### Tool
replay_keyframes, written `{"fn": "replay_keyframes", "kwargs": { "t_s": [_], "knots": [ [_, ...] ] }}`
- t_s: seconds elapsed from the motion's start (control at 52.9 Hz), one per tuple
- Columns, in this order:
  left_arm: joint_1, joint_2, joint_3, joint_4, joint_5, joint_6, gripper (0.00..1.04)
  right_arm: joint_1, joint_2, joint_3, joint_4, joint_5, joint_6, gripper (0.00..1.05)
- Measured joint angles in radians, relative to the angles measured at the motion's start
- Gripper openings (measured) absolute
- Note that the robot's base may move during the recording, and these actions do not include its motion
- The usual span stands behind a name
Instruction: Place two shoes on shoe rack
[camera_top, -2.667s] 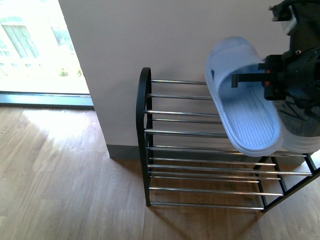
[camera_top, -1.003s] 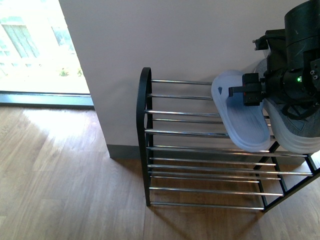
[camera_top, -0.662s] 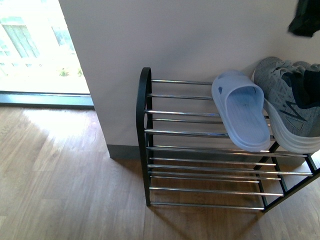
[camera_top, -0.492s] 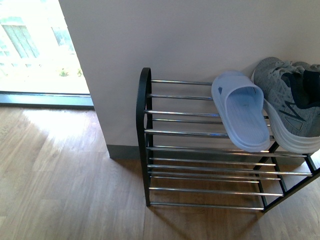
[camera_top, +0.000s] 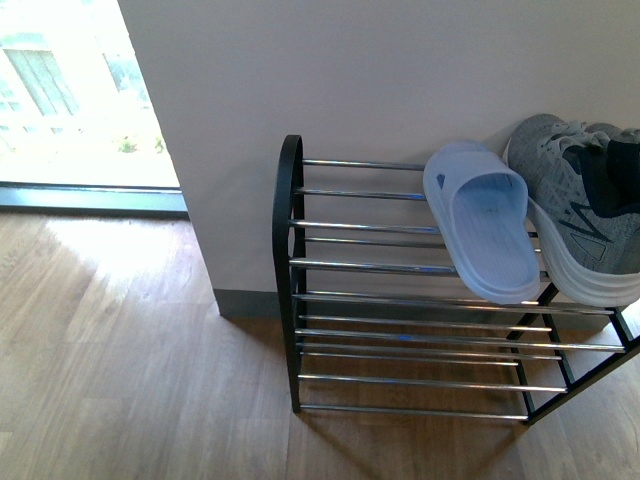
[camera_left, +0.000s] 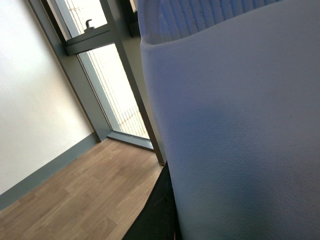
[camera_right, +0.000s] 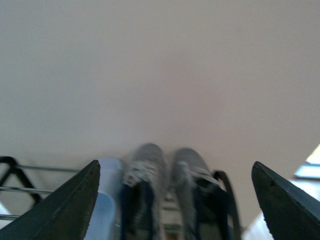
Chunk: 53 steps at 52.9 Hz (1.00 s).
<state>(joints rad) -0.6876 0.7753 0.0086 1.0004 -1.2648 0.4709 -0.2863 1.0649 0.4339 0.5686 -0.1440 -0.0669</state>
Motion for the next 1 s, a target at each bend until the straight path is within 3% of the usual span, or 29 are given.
{"fn": "replay_keyframes", "kwargs": {
  "t_s": [0.095, 0.303, 0.492, 0.719, 0.832, 1.003],
  "knots": [
    [0.0, 0.0, 0.0, 0.0, 0.002, 0.0, 0.02, 0.027, -0.037, -0.089, 0.099, -0.097, 0.032, 0.68],
    [0.0, 0.0, 0.0, 0.0, 0.0, 0.0, 0.02, 0.081, -0.135, -0.19, 0.107, -0.05, 0.052, 0.4],
    [0.0, 0.0, 0.0, 0.0, 0.001, 0.0, 0.02, 0.145, -0.256, -0.282, 0.08, 0.013, 0.053, 0.02],
    [0.0, 0.0, 0.0, 0.0, 0.001, 0.0, 0.02, 0.188, -0.368, -0.339, 0.023, 0.051, 0.056, 0.02],
    [0.0, 0.0, 0.0, 0.0, 0.0, 0.0, 0.02, 0.256, -0.42, -0.358, -0.011, 0.135, 0.057, 0.02],
    [0.0, 0.0, 0.0, 0.0, 0.001, 0.0, 0.02, 0.281, -0.488, -0.377, -0.056, 0.14, 0.057, 0.02]
  ]
}}
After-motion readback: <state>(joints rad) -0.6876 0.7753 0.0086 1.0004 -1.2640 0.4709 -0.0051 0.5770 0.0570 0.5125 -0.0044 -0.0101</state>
